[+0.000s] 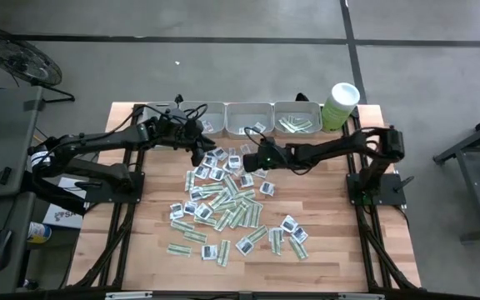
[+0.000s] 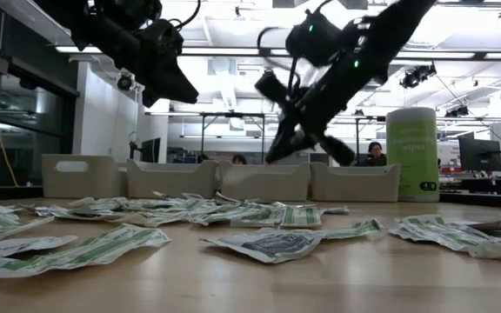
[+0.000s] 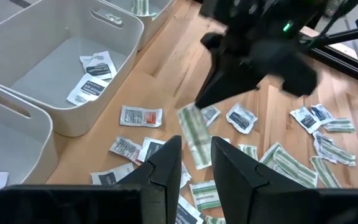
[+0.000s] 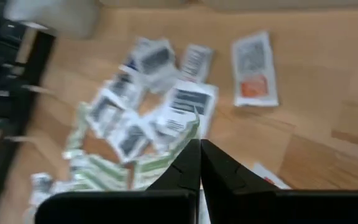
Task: Pick & Place First Aid Supplies
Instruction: Put the green bandage into the right gray bin
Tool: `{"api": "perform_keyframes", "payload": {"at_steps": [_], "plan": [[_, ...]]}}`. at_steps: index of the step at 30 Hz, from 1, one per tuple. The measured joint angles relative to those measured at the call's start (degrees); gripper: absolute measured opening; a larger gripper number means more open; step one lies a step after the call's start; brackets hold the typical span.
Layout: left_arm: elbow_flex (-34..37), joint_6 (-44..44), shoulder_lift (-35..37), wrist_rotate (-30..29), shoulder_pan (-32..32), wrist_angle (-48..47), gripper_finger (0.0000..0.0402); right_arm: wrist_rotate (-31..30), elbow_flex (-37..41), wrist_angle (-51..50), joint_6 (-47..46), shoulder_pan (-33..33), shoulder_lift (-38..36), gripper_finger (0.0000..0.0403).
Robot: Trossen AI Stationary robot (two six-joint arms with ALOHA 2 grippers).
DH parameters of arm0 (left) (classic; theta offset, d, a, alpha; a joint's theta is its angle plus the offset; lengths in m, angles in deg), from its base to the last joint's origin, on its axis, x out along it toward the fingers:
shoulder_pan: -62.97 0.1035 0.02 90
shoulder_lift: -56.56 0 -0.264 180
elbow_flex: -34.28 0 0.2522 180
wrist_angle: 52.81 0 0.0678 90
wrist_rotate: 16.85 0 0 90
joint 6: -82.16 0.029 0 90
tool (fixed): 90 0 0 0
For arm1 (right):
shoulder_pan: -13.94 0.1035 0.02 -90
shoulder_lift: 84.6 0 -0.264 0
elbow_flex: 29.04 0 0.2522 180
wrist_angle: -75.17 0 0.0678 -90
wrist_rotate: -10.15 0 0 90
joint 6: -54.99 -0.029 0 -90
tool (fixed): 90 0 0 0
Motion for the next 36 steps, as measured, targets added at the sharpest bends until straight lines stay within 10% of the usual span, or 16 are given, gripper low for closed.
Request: {"api": "perform_keyframes", "payload": {"at_steps": [9, 22, 36], "plan": [[0.0, 0.0, 0.0, 1.7, 0.0, 1.2, 0.0087, 0.3, 0.0, -2.1, 9.9, 0.2, -9.7, 0.0000], [0.0, 0.0, 0.0, 1.7, 0.0, 1.5, 0.0087, -16.1, 0.0, -18.7, 13.2, -2.8, -23.1, 0.0000], [0.0, -0.3, 0.0, 1.6, 0.0, 1.5, 0.0087, -23.5, 0.0, -28.9, 12.3, -9.8, -24.3, 0.0000]]}}
